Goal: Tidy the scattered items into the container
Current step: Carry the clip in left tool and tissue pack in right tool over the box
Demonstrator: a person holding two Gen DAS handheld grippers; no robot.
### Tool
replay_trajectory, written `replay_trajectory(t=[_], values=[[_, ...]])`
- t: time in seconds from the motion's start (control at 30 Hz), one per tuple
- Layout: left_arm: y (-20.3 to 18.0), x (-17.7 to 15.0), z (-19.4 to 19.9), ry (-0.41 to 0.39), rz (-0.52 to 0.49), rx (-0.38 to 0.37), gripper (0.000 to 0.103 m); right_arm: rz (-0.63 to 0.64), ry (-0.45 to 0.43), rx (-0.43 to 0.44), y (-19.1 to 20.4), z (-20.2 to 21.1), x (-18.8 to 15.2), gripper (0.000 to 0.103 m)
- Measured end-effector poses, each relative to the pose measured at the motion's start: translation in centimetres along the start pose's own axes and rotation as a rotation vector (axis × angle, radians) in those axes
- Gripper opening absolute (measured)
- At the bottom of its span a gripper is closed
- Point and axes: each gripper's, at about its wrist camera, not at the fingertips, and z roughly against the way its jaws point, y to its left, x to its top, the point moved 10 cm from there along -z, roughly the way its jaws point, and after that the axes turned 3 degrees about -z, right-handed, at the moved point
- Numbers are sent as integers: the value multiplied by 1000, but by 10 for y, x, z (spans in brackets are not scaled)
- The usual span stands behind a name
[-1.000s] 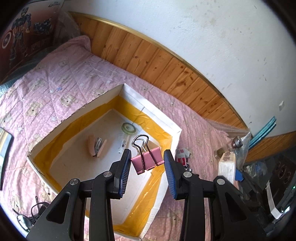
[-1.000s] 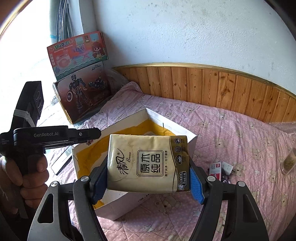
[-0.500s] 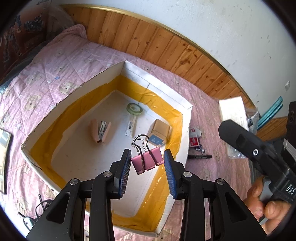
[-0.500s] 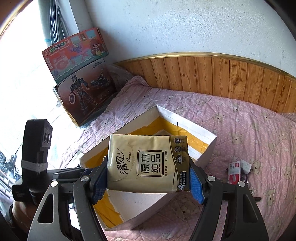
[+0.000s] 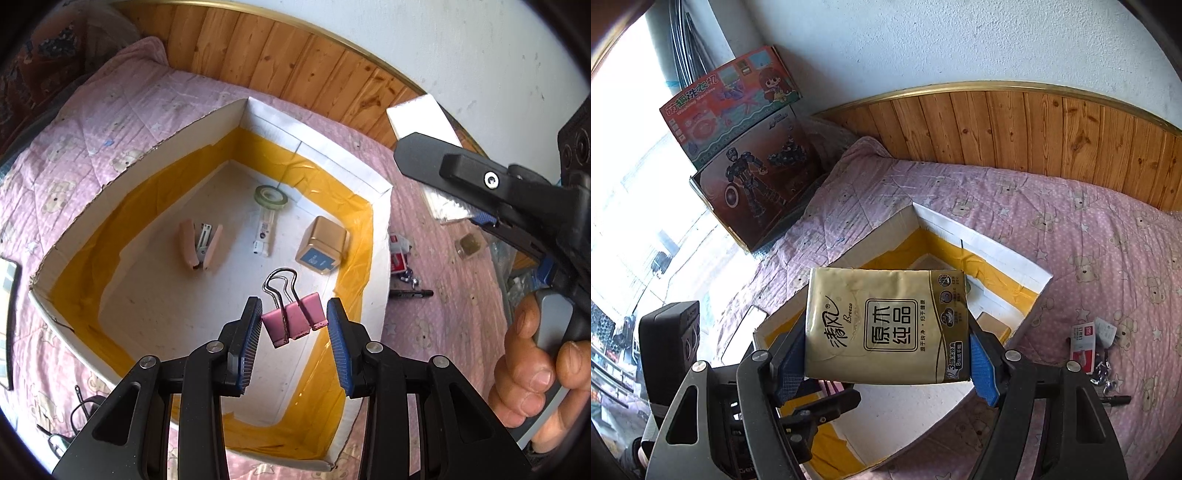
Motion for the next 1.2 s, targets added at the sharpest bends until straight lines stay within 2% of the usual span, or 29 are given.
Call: replay_trajectory(t=[0.4,1.2], values=[[3,-8,-9,35,0,-12,37,-36,73,11,6,-37,7,74],[18,-9,-16,56,102,-58,37,-111,211,34,10,-111,12,74]])
